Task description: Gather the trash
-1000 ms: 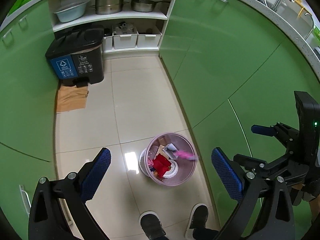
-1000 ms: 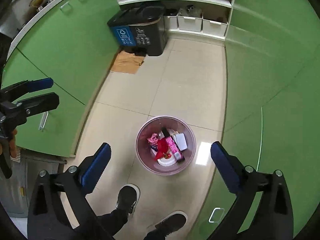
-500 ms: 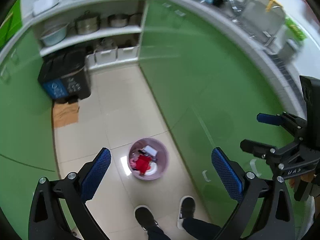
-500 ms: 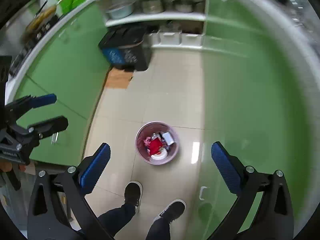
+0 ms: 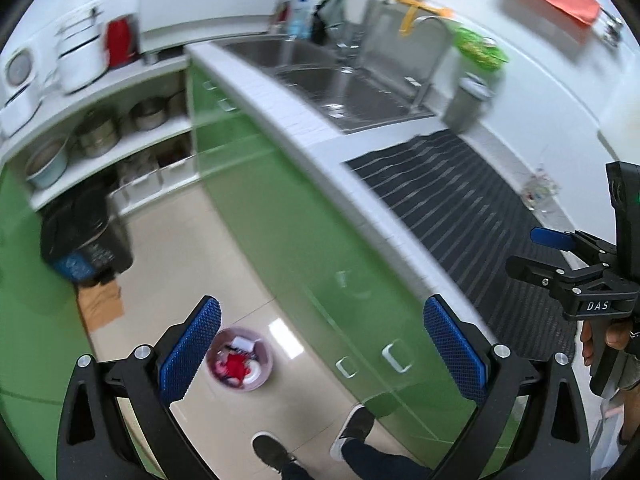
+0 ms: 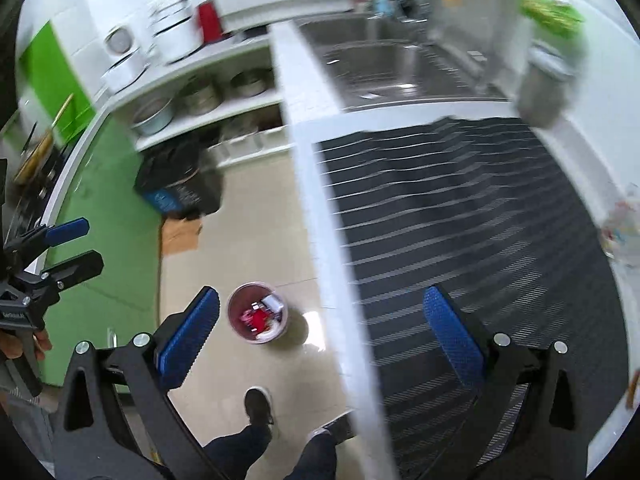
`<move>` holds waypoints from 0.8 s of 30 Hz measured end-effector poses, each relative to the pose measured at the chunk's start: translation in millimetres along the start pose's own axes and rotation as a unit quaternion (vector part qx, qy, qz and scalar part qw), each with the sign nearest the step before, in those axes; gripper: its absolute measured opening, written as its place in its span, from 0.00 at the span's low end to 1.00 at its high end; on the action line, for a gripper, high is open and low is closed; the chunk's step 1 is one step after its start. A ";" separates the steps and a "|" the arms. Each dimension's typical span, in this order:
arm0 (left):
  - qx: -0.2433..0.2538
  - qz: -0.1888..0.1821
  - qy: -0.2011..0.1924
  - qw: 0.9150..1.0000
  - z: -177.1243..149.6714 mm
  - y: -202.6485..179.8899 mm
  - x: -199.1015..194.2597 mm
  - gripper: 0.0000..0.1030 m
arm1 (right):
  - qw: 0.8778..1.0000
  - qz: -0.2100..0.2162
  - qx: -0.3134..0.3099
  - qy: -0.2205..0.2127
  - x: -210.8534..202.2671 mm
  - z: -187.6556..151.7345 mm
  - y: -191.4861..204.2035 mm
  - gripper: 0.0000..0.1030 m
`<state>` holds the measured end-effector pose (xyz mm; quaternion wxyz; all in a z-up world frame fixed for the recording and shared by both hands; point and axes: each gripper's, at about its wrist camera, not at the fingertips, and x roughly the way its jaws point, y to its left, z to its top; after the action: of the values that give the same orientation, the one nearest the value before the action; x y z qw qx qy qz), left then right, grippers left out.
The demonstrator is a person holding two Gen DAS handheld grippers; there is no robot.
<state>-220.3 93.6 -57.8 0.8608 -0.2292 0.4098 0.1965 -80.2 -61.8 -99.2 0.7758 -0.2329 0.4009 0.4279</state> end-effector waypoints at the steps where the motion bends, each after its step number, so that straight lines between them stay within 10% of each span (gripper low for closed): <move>1: 0.009 -0.005 0.002 1.000 5.0 -11.5 3.4 0.94 | 1.000 -0.008 0.007 -0.006 -7.3 -0.7 -13.8 0.97; 13: 0.092 -0.036 0.005 0.995 45.2 -121.1 36.3 0.94 | 0.996 -0.053 0.052 -0.041 -51.3 -11.5 -123.4 0.97; 24: 0.154 -0.058 0.019 0.986 71.2 -158.7 58.1 0.94 | 0.993 -0.067 0.086 -0.056 -62.3 -13.5 -137.8 0.97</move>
<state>-58.9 12.2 -27.1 0.8878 -0.1212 0.4374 0.0768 11.8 -173.4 -53.2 0.8410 -0.1679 0.3758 0.3512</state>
